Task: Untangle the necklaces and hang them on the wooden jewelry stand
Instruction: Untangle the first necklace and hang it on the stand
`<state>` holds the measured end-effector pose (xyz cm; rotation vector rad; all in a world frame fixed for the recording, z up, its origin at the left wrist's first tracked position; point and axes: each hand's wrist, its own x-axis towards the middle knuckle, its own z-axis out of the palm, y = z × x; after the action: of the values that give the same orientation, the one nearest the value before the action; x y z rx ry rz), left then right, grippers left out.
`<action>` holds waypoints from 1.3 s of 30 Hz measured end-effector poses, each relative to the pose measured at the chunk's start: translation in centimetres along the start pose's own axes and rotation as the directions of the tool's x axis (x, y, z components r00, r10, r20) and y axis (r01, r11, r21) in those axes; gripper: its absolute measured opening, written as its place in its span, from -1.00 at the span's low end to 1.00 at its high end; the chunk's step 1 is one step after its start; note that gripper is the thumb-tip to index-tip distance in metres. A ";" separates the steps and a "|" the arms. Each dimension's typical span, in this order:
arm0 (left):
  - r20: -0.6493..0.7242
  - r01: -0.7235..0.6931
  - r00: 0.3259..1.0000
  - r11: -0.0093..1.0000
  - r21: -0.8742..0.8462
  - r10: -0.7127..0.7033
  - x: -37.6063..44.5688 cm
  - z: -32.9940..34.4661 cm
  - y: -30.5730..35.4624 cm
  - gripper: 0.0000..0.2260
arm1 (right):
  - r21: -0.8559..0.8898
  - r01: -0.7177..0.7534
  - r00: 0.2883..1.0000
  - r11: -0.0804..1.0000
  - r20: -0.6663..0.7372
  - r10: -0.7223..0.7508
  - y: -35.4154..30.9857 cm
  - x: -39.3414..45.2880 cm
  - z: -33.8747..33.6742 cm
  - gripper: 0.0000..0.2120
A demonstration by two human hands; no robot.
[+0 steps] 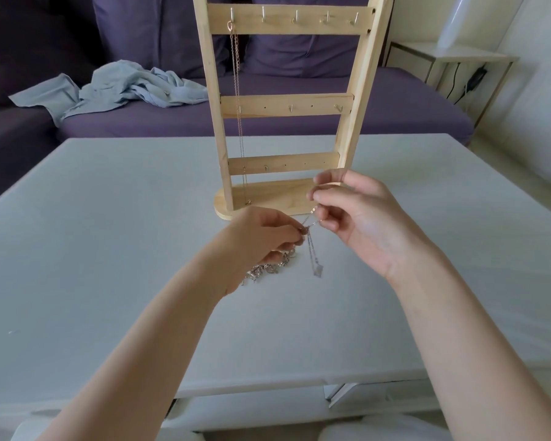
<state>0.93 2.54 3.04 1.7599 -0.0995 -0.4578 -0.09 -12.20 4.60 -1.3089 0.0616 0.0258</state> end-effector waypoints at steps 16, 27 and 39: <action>-0.061 -0.049 0.997 0.990 0.135 0.057 0.3 -0.4 -0.3 -0.87 | -0.793 0.135 0.991 0.593 0.106 -0.084 0.9 0.4 -0.3 -0.85; -0.121 -0.014 0.992 0.995 0.094 0.026 0.4 -0.9 -0.5 -0.90 | -0.744 0.027 0.997 0.668 0.067 0.035 0.6 0.1 0.0 -0.91; -0.011 -0.093 0.995 0.987 0.134 0.095 0.5 -0.6 -0.5 -0.96 | -0.673 0.040 0.999 0.739 0.048 -0.010 0.5 0.1 0.0 -0.86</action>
<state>1.54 3.06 2.51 1.8814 -0.2037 -0.3743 -0.06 -12.03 4.16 -2.0467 -0.0055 0.0562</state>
